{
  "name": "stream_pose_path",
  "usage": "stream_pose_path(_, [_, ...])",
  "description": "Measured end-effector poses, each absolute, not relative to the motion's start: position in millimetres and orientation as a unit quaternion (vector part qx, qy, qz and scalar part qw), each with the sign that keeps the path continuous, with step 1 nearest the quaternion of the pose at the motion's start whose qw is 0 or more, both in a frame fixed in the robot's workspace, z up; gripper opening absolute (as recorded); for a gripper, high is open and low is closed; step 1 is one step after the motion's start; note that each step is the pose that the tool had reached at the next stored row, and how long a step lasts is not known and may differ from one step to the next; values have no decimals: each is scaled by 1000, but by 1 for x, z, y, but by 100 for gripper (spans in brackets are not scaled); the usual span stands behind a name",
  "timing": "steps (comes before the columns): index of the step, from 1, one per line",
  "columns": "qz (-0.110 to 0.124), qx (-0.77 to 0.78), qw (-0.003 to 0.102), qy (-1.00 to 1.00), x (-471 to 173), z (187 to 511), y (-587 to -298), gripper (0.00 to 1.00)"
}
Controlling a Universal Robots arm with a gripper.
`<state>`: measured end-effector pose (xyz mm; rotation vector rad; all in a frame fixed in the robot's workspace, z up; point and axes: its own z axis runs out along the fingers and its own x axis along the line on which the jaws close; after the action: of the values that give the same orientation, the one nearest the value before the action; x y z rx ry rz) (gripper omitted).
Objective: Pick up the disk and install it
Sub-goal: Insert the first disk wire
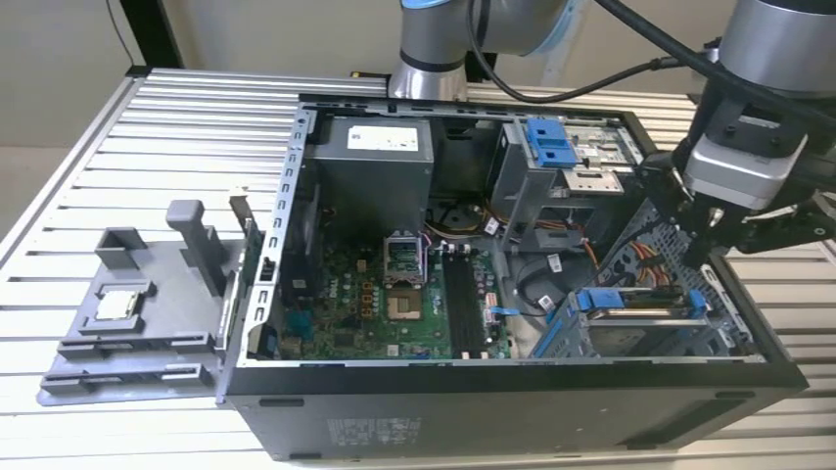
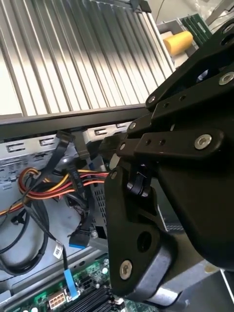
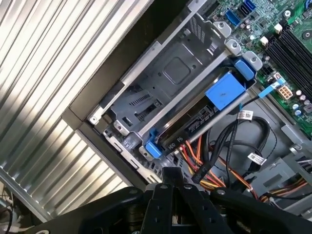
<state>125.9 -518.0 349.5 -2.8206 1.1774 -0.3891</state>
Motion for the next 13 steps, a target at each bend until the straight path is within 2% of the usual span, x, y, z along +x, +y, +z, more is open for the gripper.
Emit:
stream_pose_path(5, [-126,-915,30,382,126,349,-518,0])
stream_pose_path(6, [-126,-915,30,382,126,349,-518,100])
stream_pose_path(13, [-126,-915,30,382,126,350,-516,100])
